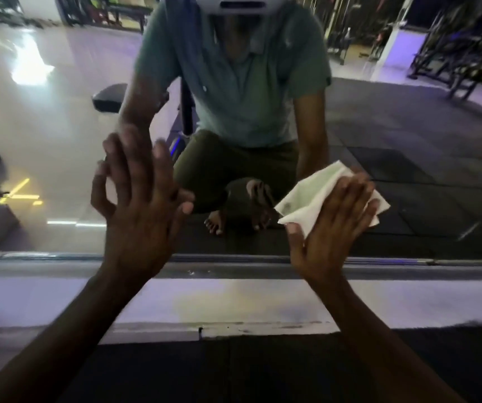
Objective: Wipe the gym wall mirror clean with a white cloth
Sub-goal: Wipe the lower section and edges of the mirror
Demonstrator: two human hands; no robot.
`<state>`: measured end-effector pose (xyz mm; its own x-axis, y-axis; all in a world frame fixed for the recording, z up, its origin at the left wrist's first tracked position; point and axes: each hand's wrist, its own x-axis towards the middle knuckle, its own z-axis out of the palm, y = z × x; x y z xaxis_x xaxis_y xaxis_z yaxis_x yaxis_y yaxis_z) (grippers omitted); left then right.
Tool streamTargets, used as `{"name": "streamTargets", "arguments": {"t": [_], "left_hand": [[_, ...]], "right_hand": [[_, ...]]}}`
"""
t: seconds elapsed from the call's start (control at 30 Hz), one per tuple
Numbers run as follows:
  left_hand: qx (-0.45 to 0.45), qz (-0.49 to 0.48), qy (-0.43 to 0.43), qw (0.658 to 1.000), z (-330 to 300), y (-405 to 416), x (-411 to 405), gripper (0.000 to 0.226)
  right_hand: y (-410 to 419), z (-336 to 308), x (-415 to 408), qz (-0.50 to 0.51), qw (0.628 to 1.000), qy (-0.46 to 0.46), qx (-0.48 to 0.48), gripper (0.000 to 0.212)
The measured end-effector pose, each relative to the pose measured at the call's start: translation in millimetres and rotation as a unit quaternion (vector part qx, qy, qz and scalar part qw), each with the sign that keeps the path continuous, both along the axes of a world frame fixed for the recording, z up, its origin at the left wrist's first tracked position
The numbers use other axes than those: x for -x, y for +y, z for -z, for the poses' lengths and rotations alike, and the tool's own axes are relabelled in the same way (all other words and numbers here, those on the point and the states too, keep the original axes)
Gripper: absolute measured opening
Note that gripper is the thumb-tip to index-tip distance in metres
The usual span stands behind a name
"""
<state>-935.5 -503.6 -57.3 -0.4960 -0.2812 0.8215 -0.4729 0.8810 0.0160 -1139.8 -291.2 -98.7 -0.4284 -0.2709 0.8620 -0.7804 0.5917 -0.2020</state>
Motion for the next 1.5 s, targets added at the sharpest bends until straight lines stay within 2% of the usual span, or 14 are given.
{"name": "streamTargets", "arguments": {"t": [0.13, 0.3, 0.4, 0.5, 0.57, 0.63, 0.7, 0.83, 0.93, 1.1, 1.17, 1.3, 1.4, 1.5], "left_hand": [[0.025, -0.034, 0.008, 0.999, 2, -4, 9, 0.085], [0.008, -0.036, 0.032, 0.999, -10, 27, 1, 0.087], [-0.014, 0.016, 0.057, 0.998, -31, 49, 6, 0.087], [0.015, 0.052, 0.06, 0.997, -69, 71, 28, 0.081], [0.035, 0.072, 0.063, 0.995, -94, 89, 48, 0.082], [0.057, 0.076, 0.054, 0.994, -105, 106, 65, 0.081], [0.065, 0.063, 0.024, 0.996, -103, 118, 80, 0.077], [0.085, 0.03, -0.003, 0.996, -88, 113, 92, 0.074], [0.119, 0.029, -0.009, 0.992, -85, 97, 89, 0.072], [0.137, 0.033, -0.005, 0.99, -81, 91, 90, 0.072], [0.126, 0.035, 0.005, 0.991, -79, 94, 93, 0.074], [0.122, 0.04, 0.0, 0.992, -82, 98, 92, 0.074], [0.145, 0.073, -0.004, 0.987, -91, 96, 79, 0.067], [0.127, 0.117, 0.023, 0.985, -111, 102, 65, 0.059]], "right_hand": [[-39, -34, -32, -0.012, 0.997, -0.045, 0.062, 0.098], [-29, -56, -22, -0.07, 0.991, 0.111, -0.04, 0.086], [32, -71, 43, -0.036, 0.991, 0.126, -0.023, 0.09], [93, -90, 109, 0.054, 0.988, 0.022, 0.142, 0.09], [109, -112, 134, 0.114, 0.938, -0.095, 0.314, 0.098], [94, -123, 120, 0.158, 0.892, -0.177, 0.385, 0.098], [56, -109, 73, 0.156, 0.915, -0.175, 0.328, 0.093], [3, -42, -9, 0.034, 0.995, -0.06, 0.067, 0.09], [43, -43, 46, 0.073, 0.988, -0.058, 0.121, 0.088], [90, -64, 102, 0.152, 0.917, -0.186, 0.317, 0.092], [65, -74, 72, 0.131, 0.929, -0.183, 0.295, 0.091], [32, -77, 19, 0.059, 0.992, -0.062, 0.089, 0.095], [45, -119, 45, 0.06, 0.991, -0.029, 0.114, 0.095], [69, -201, 94, 0.133, 0.959, -0.063, 0.242, 0.094]]}}
